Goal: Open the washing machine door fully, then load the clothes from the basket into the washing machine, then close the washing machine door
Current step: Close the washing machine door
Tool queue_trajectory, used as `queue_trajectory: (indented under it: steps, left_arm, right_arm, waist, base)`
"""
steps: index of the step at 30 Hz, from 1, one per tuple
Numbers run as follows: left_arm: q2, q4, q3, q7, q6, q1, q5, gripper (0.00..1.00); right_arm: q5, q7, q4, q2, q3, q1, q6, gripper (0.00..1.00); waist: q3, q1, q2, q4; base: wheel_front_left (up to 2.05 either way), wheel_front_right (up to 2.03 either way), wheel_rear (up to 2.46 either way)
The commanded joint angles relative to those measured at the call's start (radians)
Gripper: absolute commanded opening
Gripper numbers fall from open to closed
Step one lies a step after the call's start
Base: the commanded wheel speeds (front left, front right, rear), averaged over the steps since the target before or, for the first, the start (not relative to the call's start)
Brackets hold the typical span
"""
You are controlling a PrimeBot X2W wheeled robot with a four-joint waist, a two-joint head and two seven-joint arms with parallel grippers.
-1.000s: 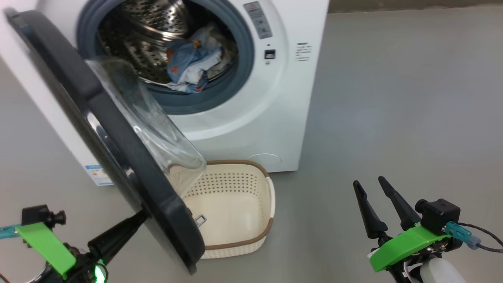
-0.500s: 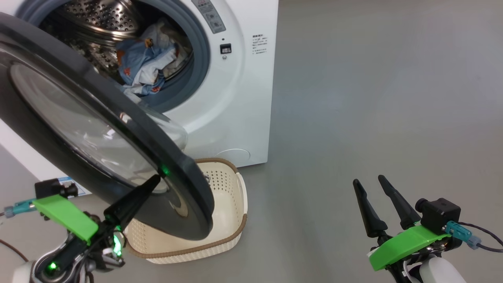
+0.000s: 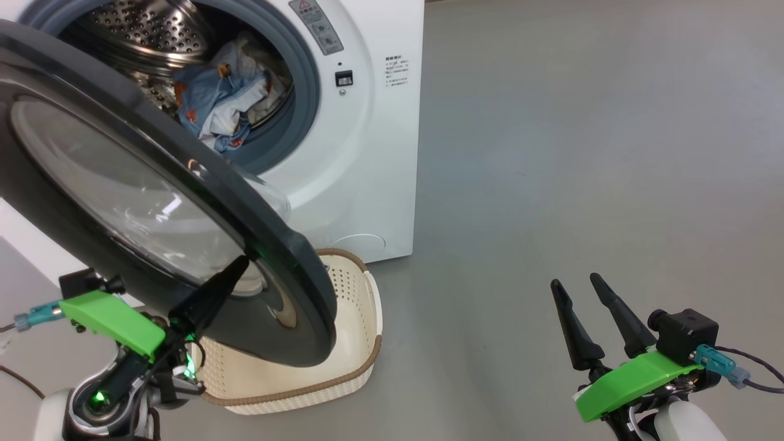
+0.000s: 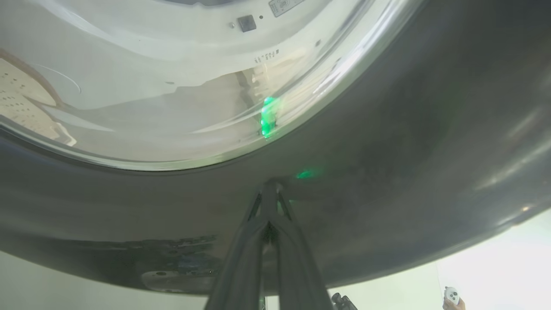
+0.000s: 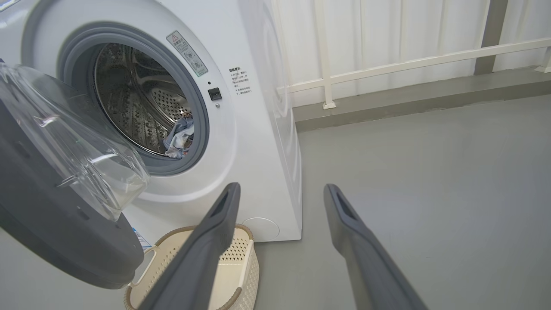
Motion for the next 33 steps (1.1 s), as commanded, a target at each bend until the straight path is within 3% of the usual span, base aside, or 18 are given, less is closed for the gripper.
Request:
queue_trajectory:
  steps: [1, 14, 15, 16, 17, 18, 24, 33]
  left_arm:
    - [0.013, -0.019, 0.022, -0.001, -0.009, -0.044, 0.006, 0.0]
    - [0.036, -0.05, 0.015, -0.028, -0.011, -0.024, 0.017, 0.0]
    - [0.045, -0.064, 0.02, -0.039, -0.011, -0.015, 0.022, 0.15]
    - [0.05, -0.072, 0.022, -0.046, -0.011, -0.011, 0.027, 0.46]
    - [0.055, -0.08, 0.026, -0.054, -0.011, -0.006, 0.032, 0.93]
    - [0.059, -0.09, 0.028, -0.063, -0.011, -0.001, 0.038, 1.0]
    - [0.092, -0.167, 0.025, -0.163, -0.011, 0.037, 0.126, 1.0]
    - [0.168, -0.273, -0.067, -0.452, -0.011, 0.125, 0.321, 1.0]
  right_arm:
    - [-0.001, -0.005, -0.022, 0.0, 0.018, -0.03, 0.002, 1.0]
    - [-0.005, -0.005, -0.024, 0.004, 0.011, -0.023, 0.002, 1.0]
    - [-0.006, -0.005, -0.027, 0.004, 0.007, -0.022, 0.002, 1.0]
    - [-0.006, -0.005, -0.028, 0.004, 0.005, -0.022, 0.002, 1.0]
    - [-0.006, -0.005, -0.03, 0.004, 0.004, -0.021, 0.002, 1.0]
    - [-0.005, -0.005, -0.03, 0.004, 0.003, -0.02, 0.002, 1.0]
    - [-0.005, -0.005, -0.033, 0.006, 0.0, -0.019, 0.002, 1.0]
    - [-0.002, -0.005, -0.034, -0.001, -0.003, -0.021, 0.002, 1.0]
  waist:
    - [-0.001, 0.0, 0.0, 0.006]
    - [-0.002, 0.0, 0.0, 0.053]
    - [0.001, 0.0, 0.0, 0.057]
    - [0.002, 0.0, 0.0, 0.06]
    - [0.002, 0.0, 0.0, 0.061]
    - [0.003, 0.0, 0.0, 0.062]
    - [0.004, 0.0, 0.0, 0.062]
    - [0.0, 0.0, 0.0, 0.05]
  base:
    - [0.0, 0.0, 0.0]
    - [0.0, 0.0, 0.0]
    - [0.0, 0.0, 0.0]
    - [0.0, 0.0, 0.0]
    - [0.0, 0.0, 0.0]
    - [0.0, 0.0, 0.0]
    - [0.0, 0.0, 0.0]
    - [0.0, 0.0, 0.0]
